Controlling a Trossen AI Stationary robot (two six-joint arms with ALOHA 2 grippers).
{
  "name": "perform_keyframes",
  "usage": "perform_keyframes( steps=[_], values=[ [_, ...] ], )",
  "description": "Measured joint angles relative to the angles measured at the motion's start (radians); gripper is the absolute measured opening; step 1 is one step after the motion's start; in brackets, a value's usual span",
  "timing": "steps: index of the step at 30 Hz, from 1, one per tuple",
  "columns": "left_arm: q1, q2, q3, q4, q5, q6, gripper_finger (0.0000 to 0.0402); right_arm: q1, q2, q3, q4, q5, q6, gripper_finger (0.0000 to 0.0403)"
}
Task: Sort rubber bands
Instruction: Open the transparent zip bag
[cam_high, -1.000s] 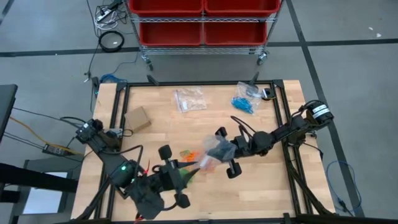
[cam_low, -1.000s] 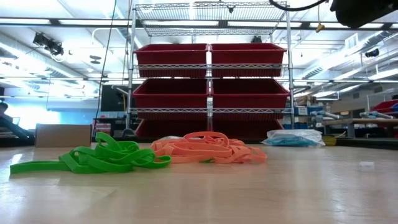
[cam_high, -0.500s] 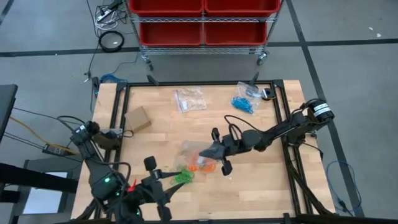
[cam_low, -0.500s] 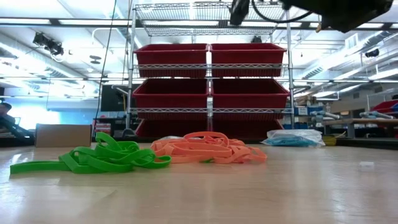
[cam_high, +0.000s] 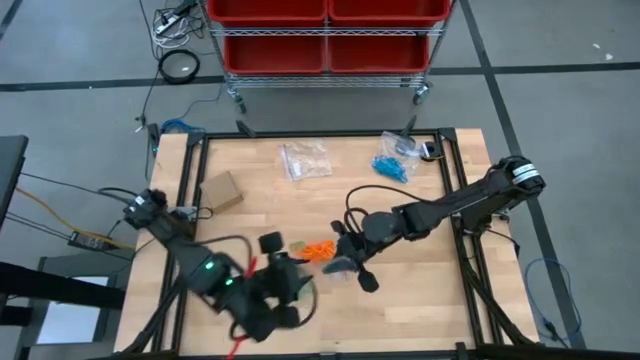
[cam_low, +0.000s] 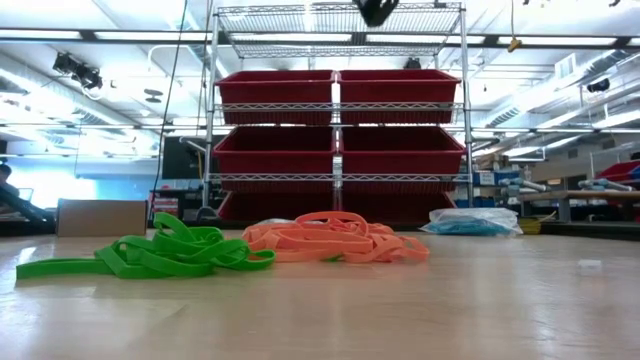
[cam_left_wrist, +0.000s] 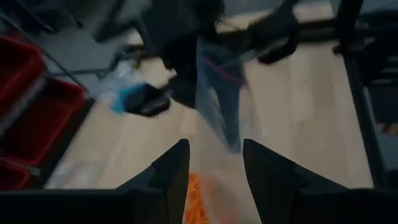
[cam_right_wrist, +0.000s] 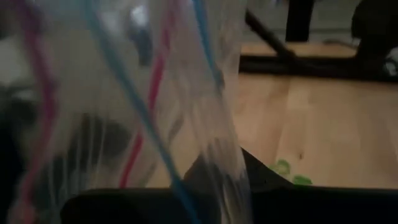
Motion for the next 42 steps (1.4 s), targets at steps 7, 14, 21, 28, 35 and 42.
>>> perform_keyframes(
  steps=[7, 14, 21, 28, 35, 42],
  values=[
    [0.051, 0.001, -0.041, 0.116, 0.121, 0.110, 0.0159, 0.003, 0.000, 0.099, -0.228, -0.023, -0.024, 0.0000],
    [0.109, 0.034, -0.042, 0.144, 0.188, 0.122, 0.0159, 0.003, 0.000, 0.101, -0.249, -0.060, -0.023, 0.0000],
    [0.154, 0.104, -0.042, 0.160, 0.279, 0.158, 0.0154, 0.008, 0.000, 0.101, -0.266, -0.074, -0.016, 0.0000],
    [0.154, 0.111, -0.042, 0.165, 0.277, 0.202, 0.0063, 0.012, 0.000, 0.101, -0.324, -0.075, -0.010, 0.0000],
    [0.123, 0.111, -0.042, 0.164, 0.199, 0.230, 0.0005, 0.011, 0.000, 0.101, -0.334, -0.069, 0.016, 0.0000],
    [0.078, 0.109, -0.042, 0.161, 0.084, 0.233, 0.0002, 0.011, 0.000, 0.101, -0.341, -0.058, 0.030, 0.0013]
  ],
)
